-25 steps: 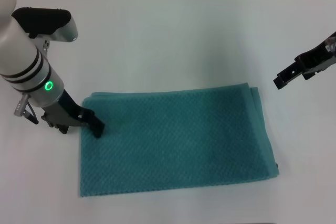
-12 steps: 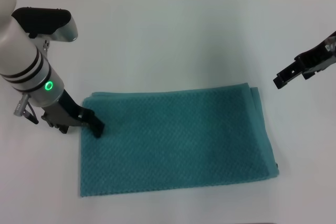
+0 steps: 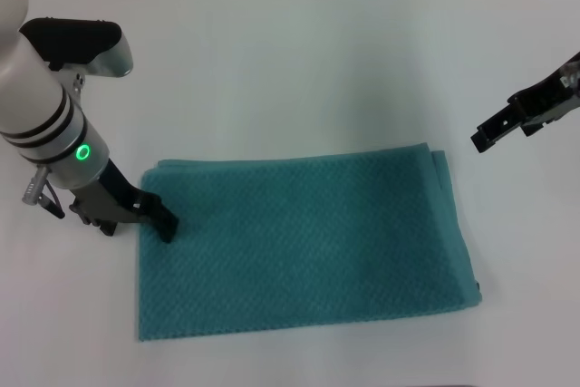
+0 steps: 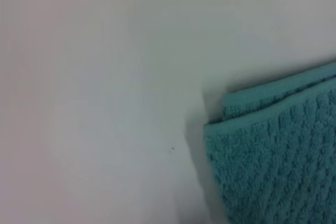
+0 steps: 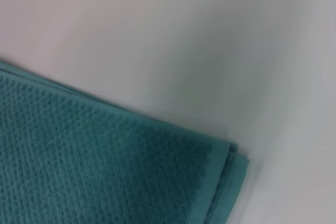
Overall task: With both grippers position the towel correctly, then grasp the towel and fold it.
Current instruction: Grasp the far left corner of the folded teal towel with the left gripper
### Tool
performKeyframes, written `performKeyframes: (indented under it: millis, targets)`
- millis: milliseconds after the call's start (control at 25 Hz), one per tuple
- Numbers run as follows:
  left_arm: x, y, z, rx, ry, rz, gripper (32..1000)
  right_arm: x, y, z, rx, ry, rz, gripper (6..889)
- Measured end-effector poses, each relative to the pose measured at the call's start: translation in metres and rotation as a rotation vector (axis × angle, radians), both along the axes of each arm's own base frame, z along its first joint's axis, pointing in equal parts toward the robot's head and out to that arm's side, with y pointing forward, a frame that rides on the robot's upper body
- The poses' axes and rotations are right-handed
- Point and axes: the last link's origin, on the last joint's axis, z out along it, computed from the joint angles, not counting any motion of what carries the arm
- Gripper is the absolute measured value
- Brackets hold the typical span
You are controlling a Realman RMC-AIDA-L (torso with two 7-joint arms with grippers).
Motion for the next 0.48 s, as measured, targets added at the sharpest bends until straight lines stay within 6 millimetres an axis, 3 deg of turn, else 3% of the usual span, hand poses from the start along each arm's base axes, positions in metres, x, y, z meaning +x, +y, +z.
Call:
performKeyframes:
  millis: [480]
  targets:
    - [0.0005, 0.0011, 0.0, 0.003, 0.0, -0.006, 892, -0.0021, 0.0012, 0.0, 0.0, 0.0, 0.005, 852]
